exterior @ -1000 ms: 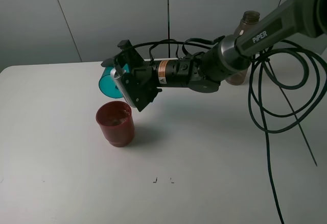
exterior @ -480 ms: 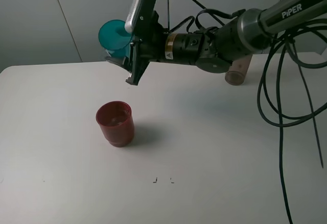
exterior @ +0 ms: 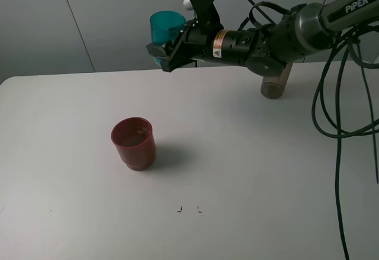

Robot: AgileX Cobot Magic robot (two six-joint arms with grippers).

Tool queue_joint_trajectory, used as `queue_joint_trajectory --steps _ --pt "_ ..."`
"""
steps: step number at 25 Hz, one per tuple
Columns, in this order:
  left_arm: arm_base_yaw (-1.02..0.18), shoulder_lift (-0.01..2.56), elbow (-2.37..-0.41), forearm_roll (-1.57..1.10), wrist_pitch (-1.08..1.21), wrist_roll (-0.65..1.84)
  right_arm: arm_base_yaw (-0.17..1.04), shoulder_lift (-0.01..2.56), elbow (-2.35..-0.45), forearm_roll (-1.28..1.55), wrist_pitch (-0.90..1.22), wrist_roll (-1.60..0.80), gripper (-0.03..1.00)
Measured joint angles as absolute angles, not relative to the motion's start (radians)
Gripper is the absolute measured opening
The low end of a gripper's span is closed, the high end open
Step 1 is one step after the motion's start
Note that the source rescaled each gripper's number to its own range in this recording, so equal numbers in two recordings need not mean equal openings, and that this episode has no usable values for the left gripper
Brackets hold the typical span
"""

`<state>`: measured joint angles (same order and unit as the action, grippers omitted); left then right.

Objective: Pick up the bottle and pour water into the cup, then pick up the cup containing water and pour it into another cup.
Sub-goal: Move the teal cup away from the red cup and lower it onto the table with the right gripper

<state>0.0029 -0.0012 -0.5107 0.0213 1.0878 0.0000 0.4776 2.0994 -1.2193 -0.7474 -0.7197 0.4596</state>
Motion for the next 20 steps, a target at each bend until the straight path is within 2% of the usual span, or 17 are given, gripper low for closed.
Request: queue_joint_trajectory --steps 8,20 --pt "0.003 -0.001 -0.511 0.021 1.088 0.000 0.456 2.199 -1.219 -0.644 -0.698 0.447 0.07" --pt "0.003 -0.001 -0.511 0.021 1.088 0.000 0.424 2.320 -1.219 -0.482 -0.697 0.286 0.07"
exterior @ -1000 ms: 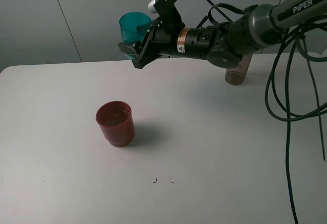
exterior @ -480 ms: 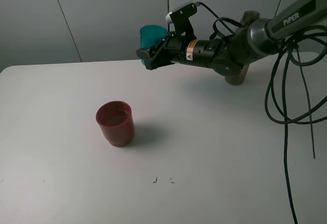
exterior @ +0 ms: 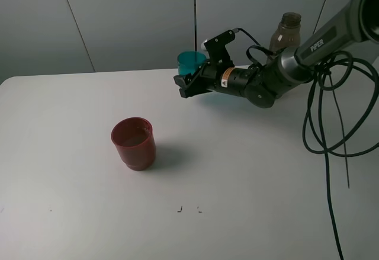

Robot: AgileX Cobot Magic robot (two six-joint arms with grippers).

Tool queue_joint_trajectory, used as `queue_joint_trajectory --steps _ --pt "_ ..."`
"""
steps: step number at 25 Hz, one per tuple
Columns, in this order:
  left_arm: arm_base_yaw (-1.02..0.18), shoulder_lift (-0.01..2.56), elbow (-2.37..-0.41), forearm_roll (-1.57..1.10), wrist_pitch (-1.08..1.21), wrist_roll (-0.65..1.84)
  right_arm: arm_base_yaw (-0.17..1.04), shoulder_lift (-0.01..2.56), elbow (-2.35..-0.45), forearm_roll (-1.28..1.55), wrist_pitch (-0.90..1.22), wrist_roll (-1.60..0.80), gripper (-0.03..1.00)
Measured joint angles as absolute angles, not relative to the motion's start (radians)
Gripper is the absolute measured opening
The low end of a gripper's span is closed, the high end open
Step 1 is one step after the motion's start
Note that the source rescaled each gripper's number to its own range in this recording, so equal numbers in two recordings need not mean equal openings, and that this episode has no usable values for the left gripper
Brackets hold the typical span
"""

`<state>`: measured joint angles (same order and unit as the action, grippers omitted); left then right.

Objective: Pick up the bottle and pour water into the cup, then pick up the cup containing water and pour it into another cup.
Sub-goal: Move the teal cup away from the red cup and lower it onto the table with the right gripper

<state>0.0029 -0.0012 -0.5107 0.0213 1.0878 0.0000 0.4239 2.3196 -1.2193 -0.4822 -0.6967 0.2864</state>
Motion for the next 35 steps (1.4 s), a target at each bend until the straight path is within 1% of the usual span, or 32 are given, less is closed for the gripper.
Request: queue_joint_trajectory --steps 5,26,27,28,29,31,33,34,35 --pt "0.003 -0.001 -0.511 0.021 1.088 0.000 0.412 2.361 -1.219 -0.406 -0.695 0.269 0.07" --pt "0.003 -0.001 -0.511 0.021 1.088 0.000 0.412 2.377 -1.219 -0.397 -0.695 0.249 0.07" --pt "0.003 -0.001 -0.511 0.021 1.088 0.000 0.412 2.377 -1.219 -0.406 -0.695 0.247 0.09" --pt "0.003 -0.001 -0.511 0.021 1.088 0.000 0.412 2.377 -1.219 -0.408 -0.695 0.247 0.15" --pt "0.003 -0.001 -0.511 0.021 1.088 0.000 0.412 2.377 -1.219 -0.412 -0.695 0.247 0.28" --pt "0.003 -0.001 -0.511 0.021 1.088 0.000 0.412 2.377 -1.219 -0.420 -0.697 0.247 0.56" --pt "0.003 -0.001 -0.511 0.021 1.088 0.000 0.412 2.377 -1.219 -0.425 -0.697 0.247 0.86" --pt "0.003 -0.001 -0.511 0.021 1.088 0.000 0.412 2.377 -1.219 -0.425 -0.697 0.245 0.94" --pt "0.003 -0.001 -0.511 0.021 1.088 0.000 0.412 2.377 -1.219 -0.425 -0.697 0.242 0.97"
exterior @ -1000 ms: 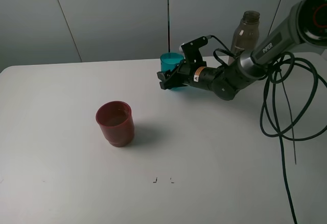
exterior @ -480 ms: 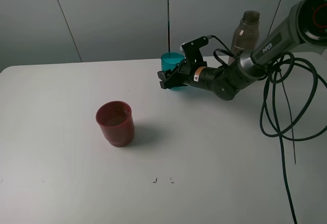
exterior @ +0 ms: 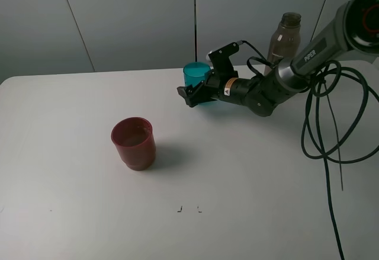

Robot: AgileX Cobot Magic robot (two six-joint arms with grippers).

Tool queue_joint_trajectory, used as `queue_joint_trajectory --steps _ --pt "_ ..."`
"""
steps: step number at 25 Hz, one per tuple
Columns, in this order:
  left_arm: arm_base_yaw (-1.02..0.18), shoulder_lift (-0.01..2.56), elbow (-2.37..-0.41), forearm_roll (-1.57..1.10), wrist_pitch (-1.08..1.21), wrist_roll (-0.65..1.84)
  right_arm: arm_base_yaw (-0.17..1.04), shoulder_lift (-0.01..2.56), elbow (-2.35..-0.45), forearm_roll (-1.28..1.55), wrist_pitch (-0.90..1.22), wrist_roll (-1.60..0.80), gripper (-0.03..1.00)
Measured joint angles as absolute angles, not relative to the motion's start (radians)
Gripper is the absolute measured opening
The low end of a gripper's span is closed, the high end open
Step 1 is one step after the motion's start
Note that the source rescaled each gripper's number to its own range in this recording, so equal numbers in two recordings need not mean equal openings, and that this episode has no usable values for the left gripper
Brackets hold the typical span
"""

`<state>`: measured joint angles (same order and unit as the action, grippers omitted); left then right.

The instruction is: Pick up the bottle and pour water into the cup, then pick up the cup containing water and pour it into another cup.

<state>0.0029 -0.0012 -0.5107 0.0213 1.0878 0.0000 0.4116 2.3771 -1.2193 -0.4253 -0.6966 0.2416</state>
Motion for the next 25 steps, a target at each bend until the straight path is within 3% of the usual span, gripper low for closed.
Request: queue_joint_trajectory --steps 5,12,25 --pt "0.003 -0.001 -0.511 0.021 1.088 0.000 0.412 2.371 -1.219 -0.439 -0.650 0.230 0.99" --pt "0.003 -0.001 -0.511 0.021 1.088 0.000 0.412 2.273 -1.215 -0.461 -0.387 0.243 0.99" --pt "0.003 -0.001 -0.511 0.021 1.088 0.000 0.457 1.937 -0.954 -0.459 -0.067 0.238 1.00"
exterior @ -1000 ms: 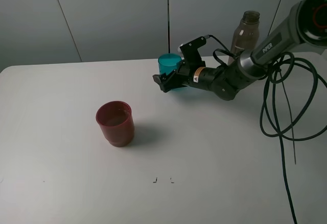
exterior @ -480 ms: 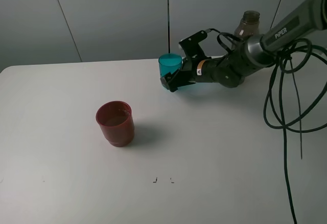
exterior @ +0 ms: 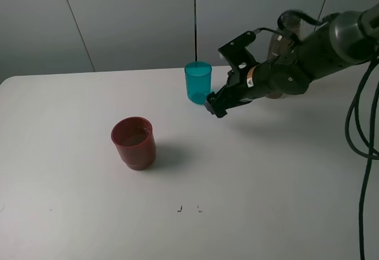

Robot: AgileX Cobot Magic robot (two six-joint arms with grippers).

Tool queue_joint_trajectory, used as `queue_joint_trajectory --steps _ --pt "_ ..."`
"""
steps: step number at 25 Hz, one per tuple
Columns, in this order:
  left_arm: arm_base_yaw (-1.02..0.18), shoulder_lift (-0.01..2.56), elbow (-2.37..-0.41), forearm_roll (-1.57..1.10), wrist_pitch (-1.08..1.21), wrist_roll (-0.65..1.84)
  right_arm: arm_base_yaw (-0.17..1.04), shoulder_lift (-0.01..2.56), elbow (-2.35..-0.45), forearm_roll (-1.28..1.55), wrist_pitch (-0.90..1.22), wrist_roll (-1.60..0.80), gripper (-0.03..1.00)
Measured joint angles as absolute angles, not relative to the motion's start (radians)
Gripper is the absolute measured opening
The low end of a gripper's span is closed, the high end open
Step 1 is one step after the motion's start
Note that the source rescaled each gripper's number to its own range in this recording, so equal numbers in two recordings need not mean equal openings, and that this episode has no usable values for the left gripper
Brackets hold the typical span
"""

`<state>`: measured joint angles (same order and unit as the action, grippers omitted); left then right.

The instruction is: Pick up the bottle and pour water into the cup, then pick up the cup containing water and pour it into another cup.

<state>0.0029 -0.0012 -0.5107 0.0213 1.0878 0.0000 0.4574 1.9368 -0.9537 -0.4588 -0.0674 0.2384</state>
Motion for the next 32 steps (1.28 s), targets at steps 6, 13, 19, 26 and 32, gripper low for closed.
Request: queue_joint_trajectory --steps 6,13,19,26,32 --pt "0.003 -0.001 -0.511 0.021 1.088 0.000 0.495 1.668 -0.851 -0.370 0.166 0.238 1.00" --pt "0.003 -0.001 -0.511 0.021 1.088 0.000 0.506 1.366 -0.824 -0.235 0.615 0.170 1.00" --pt "0.003 -0.001 -0.511 0.021 1.088 0.000 0.508 1.097 -0.752 -0.098 0.846 0.072 1.00" --pt "0.003 -0.001 -0.511 0.021 1.088 0.000 0.508 0.818 -0.678 -0.019 1.074 0.055 1.00" --pt "0.003 -0.001 -0.511 0.021 1.088 0.000 0.508 0.568 -0.578 -0.015 1.137 0.046 1.00"
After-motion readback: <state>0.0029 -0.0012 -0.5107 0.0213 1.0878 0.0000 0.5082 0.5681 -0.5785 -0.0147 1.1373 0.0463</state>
